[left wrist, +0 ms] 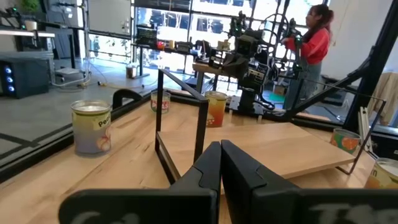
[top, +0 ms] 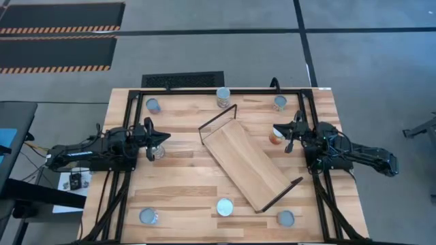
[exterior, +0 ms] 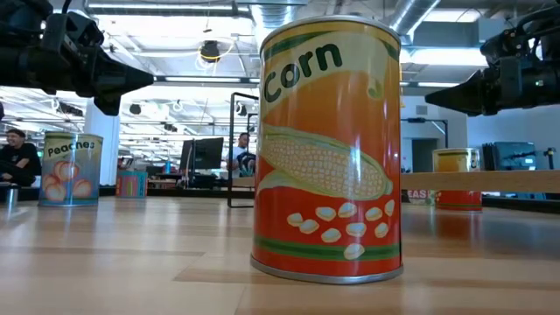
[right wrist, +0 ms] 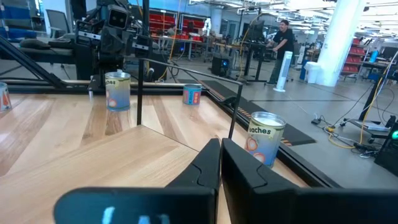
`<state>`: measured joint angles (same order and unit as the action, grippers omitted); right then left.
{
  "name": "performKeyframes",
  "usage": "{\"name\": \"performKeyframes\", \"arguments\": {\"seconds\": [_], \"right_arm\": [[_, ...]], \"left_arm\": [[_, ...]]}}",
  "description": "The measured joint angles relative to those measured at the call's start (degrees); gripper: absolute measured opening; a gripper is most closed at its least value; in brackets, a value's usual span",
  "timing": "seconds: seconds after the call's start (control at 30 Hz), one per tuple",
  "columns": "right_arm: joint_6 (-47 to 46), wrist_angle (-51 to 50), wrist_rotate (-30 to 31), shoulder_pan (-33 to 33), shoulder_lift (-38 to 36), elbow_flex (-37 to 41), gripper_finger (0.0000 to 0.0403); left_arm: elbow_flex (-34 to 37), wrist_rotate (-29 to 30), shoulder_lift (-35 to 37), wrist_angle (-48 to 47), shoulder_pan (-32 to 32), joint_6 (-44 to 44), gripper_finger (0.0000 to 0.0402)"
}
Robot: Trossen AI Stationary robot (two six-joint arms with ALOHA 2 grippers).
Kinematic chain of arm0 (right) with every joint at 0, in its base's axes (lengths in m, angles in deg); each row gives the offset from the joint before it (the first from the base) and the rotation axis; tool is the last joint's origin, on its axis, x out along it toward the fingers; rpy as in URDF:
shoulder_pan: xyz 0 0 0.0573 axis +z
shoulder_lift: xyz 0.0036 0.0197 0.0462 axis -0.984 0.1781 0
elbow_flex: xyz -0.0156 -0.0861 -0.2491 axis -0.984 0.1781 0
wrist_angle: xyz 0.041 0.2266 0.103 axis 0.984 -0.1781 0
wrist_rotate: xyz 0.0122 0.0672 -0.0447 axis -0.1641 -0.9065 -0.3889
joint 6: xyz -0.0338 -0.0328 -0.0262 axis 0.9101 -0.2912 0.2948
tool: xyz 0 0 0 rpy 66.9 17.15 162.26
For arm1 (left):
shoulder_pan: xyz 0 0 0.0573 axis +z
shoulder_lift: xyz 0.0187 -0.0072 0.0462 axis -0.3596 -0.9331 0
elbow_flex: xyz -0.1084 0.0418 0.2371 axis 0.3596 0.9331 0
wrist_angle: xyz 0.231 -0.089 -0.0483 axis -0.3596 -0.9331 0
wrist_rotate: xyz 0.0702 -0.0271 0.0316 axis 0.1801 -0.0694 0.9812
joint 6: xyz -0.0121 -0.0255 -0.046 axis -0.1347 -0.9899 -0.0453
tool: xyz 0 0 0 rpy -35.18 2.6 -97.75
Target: Pick and place cans onto a shelf
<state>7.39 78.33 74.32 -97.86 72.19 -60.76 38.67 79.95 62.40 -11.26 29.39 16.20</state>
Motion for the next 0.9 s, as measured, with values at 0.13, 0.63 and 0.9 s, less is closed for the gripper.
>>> {"name": "performKeyframes", "arguments": {"seconds": [0.13, 0.63, 0.9], "right_arm": [[0.0, 0.01, 0.0, -0.01, 0.0, 0.0, 0.0038], [-0.01, 0.01, 0.0, 0.0, 0.0, 0.0, 0.0038], [0.0, 0.0, 0.0, 0.01, 0.0, 0.0, 0.0038]], "left_arm": [[0.0, 0.11, -0.01, 2.11, 0.0, -7.71, 0.0], [-1.31, 7.0, -0.7, 2.08, 0.05, -26.62, 0.0], [-14.57, 19.02, -11.48, -9.44, -0.37, -19.97, 0.0]]}}
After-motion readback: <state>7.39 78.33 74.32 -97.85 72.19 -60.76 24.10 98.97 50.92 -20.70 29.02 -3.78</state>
